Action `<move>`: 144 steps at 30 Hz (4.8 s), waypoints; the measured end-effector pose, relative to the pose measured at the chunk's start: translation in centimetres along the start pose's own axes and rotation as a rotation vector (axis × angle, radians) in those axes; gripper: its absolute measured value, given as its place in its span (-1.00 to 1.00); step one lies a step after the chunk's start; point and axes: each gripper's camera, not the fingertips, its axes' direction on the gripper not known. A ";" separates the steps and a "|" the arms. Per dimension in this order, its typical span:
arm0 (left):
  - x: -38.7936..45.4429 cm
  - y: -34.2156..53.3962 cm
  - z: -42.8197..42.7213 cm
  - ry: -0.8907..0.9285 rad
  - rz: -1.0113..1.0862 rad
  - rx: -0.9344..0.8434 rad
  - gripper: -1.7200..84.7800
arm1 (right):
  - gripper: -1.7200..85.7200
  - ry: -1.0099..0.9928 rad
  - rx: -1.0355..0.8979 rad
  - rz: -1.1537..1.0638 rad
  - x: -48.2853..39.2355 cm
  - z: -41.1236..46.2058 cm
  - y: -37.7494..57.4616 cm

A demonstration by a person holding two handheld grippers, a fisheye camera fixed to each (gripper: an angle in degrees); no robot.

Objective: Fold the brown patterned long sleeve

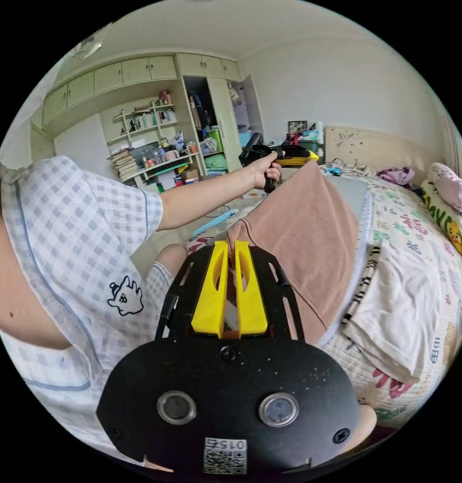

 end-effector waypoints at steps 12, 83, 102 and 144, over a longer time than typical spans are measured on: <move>-11.2 11.7 -8.6 -0.143 -0.138 -0.100 -0.58 | -0.94 0.004 -0.387 0.005 1.9 18.7 4.9; 6.3 10.5 6.4 -0.919 0.152 -0.333 -0.94 | -0.83 -0.246 -0.530 0.130 5.8 24.1 -5.4; 16.5 18.5 8.4 -0.149 0.411 -0.768 -0.79 | -0.77 0.124 -0.319 0.471 9.3 6.3 -9.7; -7.8 7.1 -5.9 -0.379 -0.163 -0.207 -0.81 | -0.71 0.149 -0.255 0.511 4.4 3.3 -35.0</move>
